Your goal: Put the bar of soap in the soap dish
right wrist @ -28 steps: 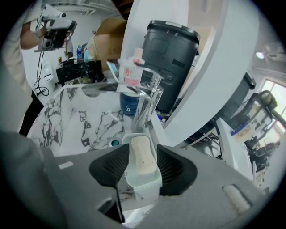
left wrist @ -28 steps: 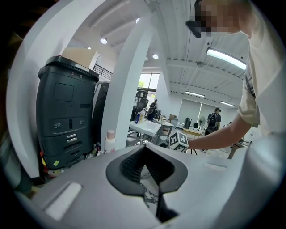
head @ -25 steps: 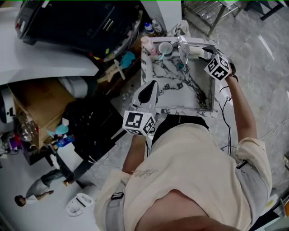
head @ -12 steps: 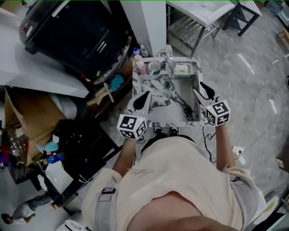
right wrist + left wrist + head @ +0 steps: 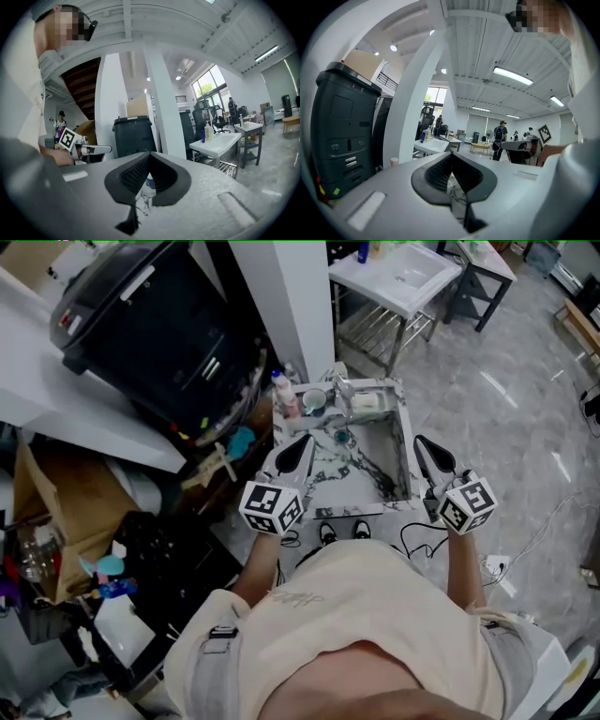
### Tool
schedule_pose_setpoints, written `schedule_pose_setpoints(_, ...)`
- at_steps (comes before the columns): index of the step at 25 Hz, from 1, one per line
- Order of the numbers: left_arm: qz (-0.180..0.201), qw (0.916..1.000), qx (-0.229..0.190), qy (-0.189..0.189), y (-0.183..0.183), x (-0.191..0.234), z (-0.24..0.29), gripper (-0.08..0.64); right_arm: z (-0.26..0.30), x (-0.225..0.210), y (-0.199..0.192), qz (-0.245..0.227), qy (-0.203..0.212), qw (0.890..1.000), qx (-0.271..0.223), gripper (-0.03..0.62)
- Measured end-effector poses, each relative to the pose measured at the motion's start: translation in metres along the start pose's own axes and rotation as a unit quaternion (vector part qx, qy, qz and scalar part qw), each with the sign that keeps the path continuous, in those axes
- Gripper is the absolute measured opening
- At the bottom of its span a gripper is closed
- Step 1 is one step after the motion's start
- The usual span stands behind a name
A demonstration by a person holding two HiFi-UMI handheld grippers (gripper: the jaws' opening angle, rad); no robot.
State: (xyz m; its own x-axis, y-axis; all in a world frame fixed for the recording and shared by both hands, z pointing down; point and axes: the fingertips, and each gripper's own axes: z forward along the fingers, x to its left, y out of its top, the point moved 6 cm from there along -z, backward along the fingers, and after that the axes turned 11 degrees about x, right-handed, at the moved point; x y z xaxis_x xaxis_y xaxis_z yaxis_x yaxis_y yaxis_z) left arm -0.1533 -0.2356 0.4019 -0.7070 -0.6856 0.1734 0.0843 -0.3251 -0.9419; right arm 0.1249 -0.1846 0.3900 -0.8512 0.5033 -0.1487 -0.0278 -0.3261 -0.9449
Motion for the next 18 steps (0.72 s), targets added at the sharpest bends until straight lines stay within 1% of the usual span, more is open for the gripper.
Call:
schedule_pose_setpoints(1, 0.003, 1.0000, -0.003, -0.002, 0.004, -0.003, -0.003, 0.017, -0.005, 0.003, 0.004, 0.002, 0.000, 1.000, -0.005, 0.002)
schedule_pose_setpoints(3, 0.009, 0.9999, -0.011, -0.006, 0.012, -0.009, -0.009, 0.016, -0.012, 0.009, 0.012, -0.008, -0.003, 1.000, -0.015, 0.002)
schedule_pose_setpoints(9, 0.029, 0.9983, -0.051, -0.004, 0.042, -0.015, -0.021, 0.017, -0.025, 0.025, 0.033, -0.082, -0.016, 0.996, -0.015, 0.002)
schedule_pose_setpoints(14, 0.041, 0.9965, -0.073, -0.002, 0.057, -0.017, -0.030, 0.017, -0.024, 0.030, 0.045, -0.112, -0.032, 0.993, -0.025, 0.002)
schedule_pose_setpoints(18, 0.038, 0.9966, -0.073, 0.006, 0.055, -0.012, -0.032, 0.015, -0.021, 0.035, 0.053, -0.116, -0.008, 0.993, -0.034, 0.002)
